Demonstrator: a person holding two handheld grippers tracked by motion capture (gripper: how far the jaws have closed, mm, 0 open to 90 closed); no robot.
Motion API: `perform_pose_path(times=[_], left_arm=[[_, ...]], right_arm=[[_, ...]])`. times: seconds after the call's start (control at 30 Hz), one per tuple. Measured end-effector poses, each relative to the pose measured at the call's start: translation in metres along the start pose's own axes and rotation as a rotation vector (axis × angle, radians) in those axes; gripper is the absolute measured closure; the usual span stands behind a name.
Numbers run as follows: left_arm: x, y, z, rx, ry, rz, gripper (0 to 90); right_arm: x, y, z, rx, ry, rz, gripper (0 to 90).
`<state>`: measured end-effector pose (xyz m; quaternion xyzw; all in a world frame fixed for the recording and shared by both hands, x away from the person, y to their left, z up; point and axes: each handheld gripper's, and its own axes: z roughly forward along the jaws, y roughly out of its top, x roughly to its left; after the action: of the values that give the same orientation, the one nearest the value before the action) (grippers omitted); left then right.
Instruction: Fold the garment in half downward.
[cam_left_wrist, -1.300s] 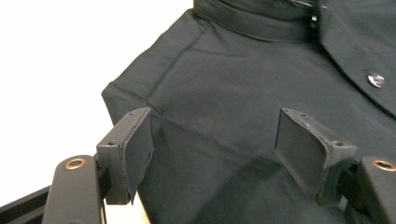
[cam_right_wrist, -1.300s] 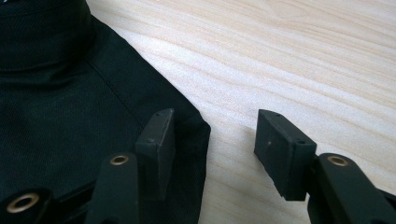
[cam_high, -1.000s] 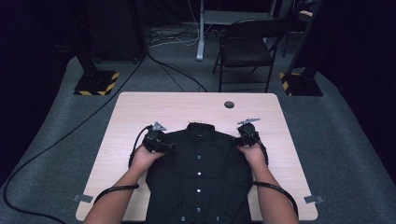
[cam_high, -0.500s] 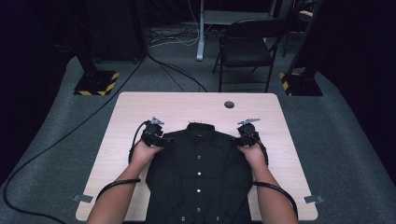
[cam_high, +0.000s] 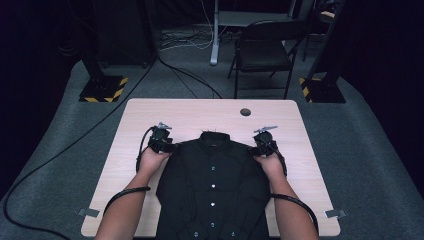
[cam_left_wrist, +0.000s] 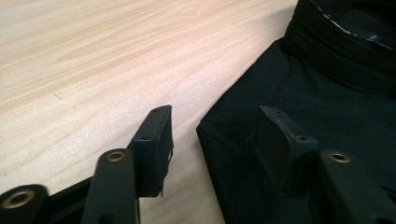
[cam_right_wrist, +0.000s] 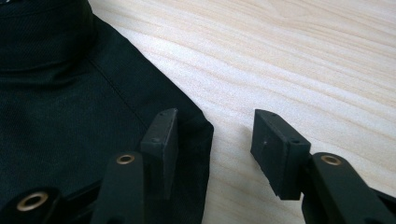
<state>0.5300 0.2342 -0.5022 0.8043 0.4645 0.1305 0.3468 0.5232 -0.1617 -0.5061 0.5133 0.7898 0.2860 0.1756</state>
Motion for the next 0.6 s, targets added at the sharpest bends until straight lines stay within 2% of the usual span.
perform_pose_path(times=[0.07,0.23,0.6], left_arm=[[0.002,0.000,0.001,0.001,0.017,-0.008,48.2],[0.003,0.000,0.005,0.011,0.021,-0.026,51.6],[-0.002,0.003,0.011,0.039,0.046,0.001,58.0]], right_arm=[[0.000,0.000,0.000,-0.001,0.001,-0.002,51.1],[0.000,0.000,0.000,-0.005,0.008,-0.009,53.0],[0.001,0.000,0.000,-0.001,0.009,-0.009,56.1]])
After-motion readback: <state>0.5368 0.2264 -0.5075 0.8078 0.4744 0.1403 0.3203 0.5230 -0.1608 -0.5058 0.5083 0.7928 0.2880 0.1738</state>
